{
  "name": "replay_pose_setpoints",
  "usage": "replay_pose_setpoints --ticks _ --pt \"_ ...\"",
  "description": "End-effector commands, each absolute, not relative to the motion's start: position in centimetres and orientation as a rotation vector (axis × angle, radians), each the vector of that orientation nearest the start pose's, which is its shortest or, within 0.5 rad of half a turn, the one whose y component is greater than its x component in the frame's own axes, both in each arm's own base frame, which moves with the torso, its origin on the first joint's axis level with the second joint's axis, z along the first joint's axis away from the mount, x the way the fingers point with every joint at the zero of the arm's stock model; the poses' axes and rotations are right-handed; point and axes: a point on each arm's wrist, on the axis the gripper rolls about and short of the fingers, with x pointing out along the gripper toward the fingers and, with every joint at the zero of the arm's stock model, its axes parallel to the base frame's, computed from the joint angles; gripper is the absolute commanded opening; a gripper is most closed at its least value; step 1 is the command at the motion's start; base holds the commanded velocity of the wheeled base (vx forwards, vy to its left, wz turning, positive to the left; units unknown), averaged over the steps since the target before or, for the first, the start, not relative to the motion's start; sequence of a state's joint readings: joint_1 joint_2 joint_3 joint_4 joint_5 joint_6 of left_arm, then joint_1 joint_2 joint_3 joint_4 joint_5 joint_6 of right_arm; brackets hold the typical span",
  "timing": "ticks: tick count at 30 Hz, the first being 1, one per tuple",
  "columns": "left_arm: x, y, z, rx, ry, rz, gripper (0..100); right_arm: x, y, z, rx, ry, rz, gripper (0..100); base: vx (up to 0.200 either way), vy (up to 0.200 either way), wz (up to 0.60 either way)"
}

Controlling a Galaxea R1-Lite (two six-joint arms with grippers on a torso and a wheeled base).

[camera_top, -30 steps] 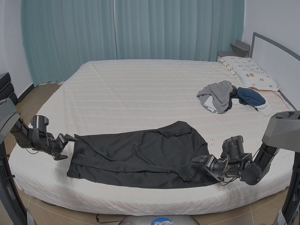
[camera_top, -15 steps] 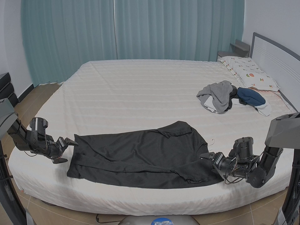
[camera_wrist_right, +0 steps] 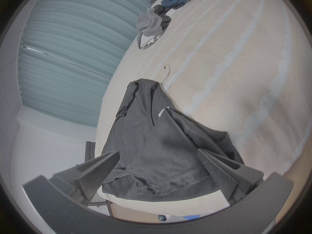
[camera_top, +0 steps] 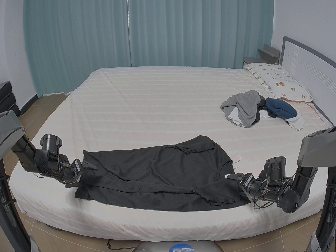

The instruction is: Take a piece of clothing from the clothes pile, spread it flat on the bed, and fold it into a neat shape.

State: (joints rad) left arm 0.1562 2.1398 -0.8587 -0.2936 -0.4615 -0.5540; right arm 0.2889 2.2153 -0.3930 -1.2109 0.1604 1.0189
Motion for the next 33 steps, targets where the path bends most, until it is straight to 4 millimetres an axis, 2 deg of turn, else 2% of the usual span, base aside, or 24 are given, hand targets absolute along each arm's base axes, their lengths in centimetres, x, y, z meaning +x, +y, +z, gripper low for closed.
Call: replay_pose_setpoints --ticks 1,3,4,10,21,33 --pt "34.0 4.3 1.9 -0.812 1.020 -0.008 100 28.0 8.7 -0.8 0.928 0.782 0.081 100 0.000 0.000 0.00" --pt "34.1 4.3 1.9 -0.812 1.021 -0.007 100 28.0 8.7 -0.8 0.928 0.781 0.083 100 0.000 0.000 0.00" --pt "34.1 4.3 1.9 -0.812 1.021 -0.007 0 28.0 8.7 -0.8 0.928 0.781 0.083 100 0.000 0.000 0.00" --pt "34.2 4.4 1.6 -0.776 1.011 0.054 0 28.0 8.7 -0.8 0.928 0.781 0.082 100 0.000 0.000 0.00" --pt "34.3 4.6 2.3 -0.719 0.967 0.156 0 28.1 8.7 -0.7 0.929 0.778 0.082 100 0.000 0.000 0.00" --pt "33.6 4.5 5.1 -0.709 0.894 0.149 0 28.1 8.7 -0.7 0.929 0.777 0.082 100 0.000 0.000 0.00"
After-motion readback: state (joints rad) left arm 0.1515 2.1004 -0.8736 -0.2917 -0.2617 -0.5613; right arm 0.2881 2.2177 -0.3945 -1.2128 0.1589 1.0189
